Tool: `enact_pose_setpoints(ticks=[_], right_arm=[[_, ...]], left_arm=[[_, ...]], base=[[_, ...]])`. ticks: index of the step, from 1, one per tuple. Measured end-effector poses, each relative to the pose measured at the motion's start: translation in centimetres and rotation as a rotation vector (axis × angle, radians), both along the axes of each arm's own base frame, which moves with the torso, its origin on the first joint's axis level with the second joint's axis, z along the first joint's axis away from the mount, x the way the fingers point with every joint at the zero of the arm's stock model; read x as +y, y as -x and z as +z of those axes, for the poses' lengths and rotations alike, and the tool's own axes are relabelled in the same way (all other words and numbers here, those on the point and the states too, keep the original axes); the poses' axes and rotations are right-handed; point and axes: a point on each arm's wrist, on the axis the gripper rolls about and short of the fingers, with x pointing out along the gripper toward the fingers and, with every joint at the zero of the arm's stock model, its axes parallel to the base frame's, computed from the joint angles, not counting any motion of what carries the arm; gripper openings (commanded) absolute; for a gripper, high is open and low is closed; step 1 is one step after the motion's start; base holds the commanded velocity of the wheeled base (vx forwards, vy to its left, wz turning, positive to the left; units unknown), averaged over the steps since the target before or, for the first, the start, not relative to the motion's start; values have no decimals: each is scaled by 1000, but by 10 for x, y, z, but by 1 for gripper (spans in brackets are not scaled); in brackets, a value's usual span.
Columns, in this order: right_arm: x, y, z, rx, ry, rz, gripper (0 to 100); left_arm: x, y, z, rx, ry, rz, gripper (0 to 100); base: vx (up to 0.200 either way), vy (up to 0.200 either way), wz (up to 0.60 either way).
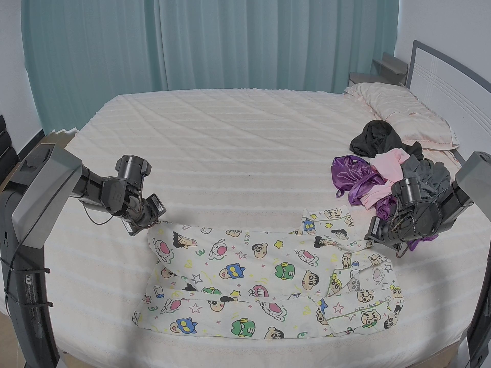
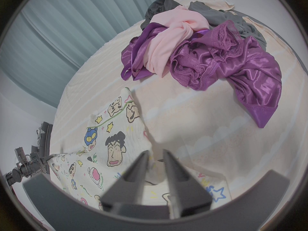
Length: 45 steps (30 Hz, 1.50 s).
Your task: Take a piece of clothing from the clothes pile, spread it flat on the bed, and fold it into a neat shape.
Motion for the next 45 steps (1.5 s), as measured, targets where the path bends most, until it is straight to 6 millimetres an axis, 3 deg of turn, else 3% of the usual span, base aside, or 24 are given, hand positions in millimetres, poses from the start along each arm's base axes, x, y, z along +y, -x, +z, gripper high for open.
enact_pose_setpoints(ticks=[6, 15, 29, 30, 38, 45], right_arm=[[0, -2, 5, -20, 1, 3, 100], [7, -31, 24, -117, -21, 11, 100], [56, -68, -26, -71, -6, 117, 100], [59, -69, -29, -68, -5, 122, 0], [57, -71, -35, -55, -30, 107, 0], [44, -69, -20, -73, -117, 123, 0]], left_arm=[[-1, 0, -1, 4, 0, -2, 0], [-1, 1, -1, 5, 0, -1, 0], [-2, 4, -3, 18, 4, -2, 0], [-1, 4, -3, 18, 4, -1, 0], [-2, 4, -3, 17, 4, -2, 0], [-2, 4, -2, 15, 3, -3, 0]], base=[[0, 0, 0], [0, 0, 0], [0, 0, 0], [0, 0, 0], [0, 0, 0], [0, 0, 0]])
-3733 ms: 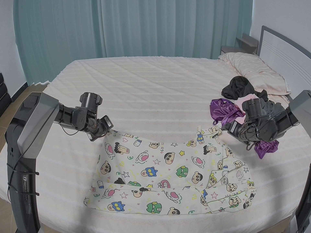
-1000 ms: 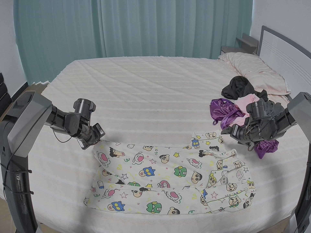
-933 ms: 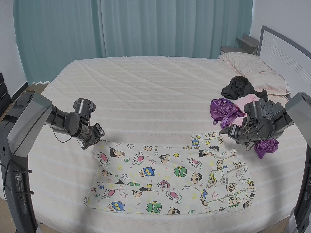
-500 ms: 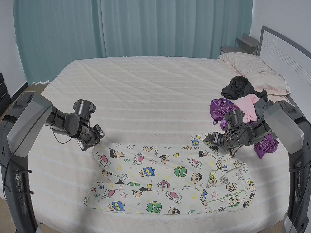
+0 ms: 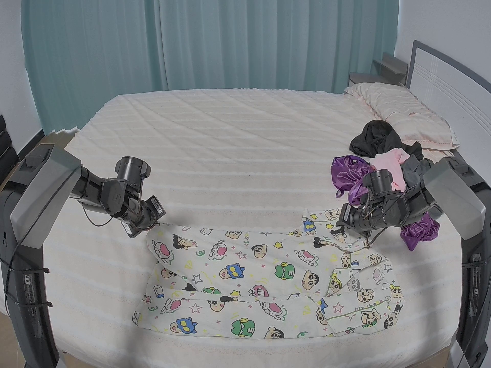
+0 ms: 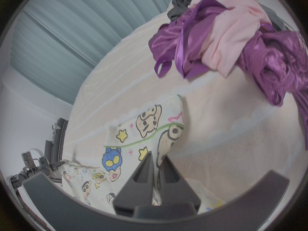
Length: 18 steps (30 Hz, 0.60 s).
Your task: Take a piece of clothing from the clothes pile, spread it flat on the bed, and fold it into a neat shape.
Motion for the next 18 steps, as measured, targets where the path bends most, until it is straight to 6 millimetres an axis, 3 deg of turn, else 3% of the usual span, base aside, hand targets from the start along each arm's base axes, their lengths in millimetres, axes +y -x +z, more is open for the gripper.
enact_pose_setpoints(ticks=[18], right_arm=[[-10, -10, 41, -265, -136, -82, 0]], left_arm=[[1, -9, 21, -141, 21, 6, 0]], base=[[0, 0, 0]])
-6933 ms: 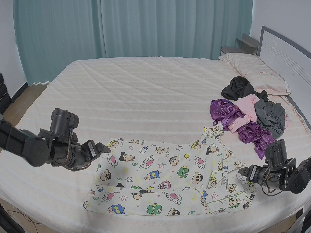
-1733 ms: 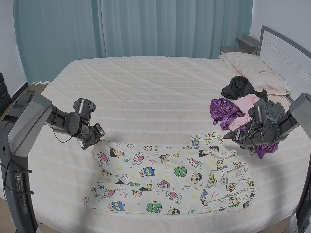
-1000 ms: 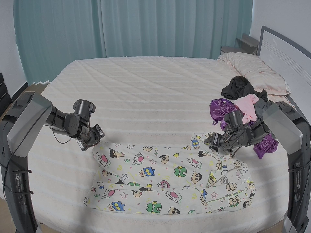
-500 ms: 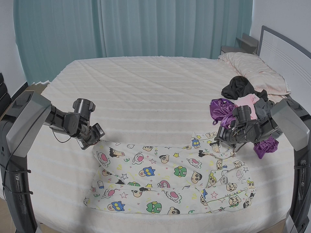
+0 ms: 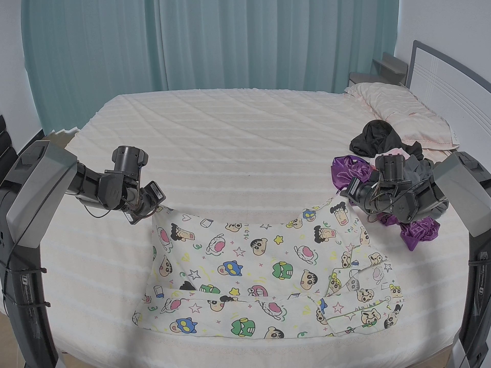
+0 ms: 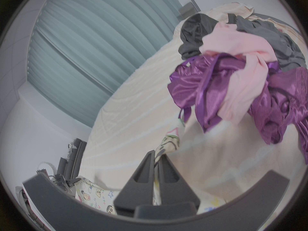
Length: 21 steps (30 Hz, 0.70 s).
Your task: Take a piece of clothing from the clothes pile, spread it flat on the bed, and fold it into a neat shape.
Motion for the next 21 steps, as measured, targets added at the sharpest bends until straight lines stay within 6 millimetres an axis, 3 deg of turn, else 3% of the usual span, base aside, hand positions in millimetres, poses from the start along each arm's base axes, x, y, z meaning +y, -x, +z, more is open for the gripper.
enact_pose_setpoints(ticks=[9, 14, 15, 21], right_arm=[[-7, -1, 12, -43, -23, -26, 0], [-9, 4, 8, 5, -1, -16, 0], [-9, 5, 6, 25, 4, -14, 100], [-10, 4, -8, 77, 41, 7, 100]], left_arm=[[1, -1, 9, -48, 0, 4, 0], [1, -1, 9, -40, -2, 4, 0], [1, 0, 9, -38, -2, 4, 0], [1, 0, 6, -29, -3, 2, 0]], base=[[0, 0, 0], [0, 0, 0], [0, 0, 0], [0, 0, 0]])
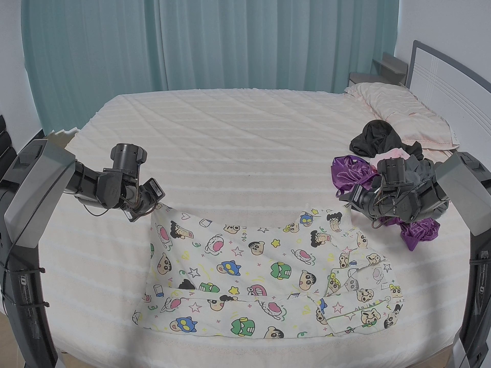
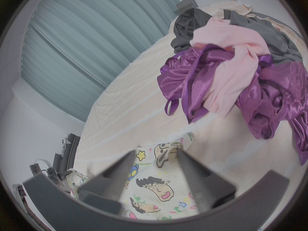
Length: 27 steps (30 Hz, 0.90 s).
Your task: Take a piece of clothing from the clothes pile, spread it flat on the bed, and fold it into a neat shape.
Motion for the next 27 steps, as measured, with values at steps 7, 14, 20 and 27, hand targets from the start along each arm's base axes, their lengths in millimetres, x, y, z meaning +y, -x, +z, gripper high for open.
enact_pose_setpoints(ticks=[7, 14, 20, 27], right_arm=[[0, 2, -17, 13, 81, 55, 100], [12, 4, -36, 35, 138, 123, 100], [19, 7, -49, 49, 177, 171, 0], [20, 6, -47, 16, 170, 169, 0]], left_arm=[[0, 0, -2, 6, -1, 0, 0], [0, 1, -3, 11, -1, 0, 0], [0, 1, -4, 14, -2, 0, 0], [0, 2, -5, 30, -4, -1, 0]], base=[[0, 0, 0], [0, 0, 0], [0, 0, 0], [0, 0, 0]])
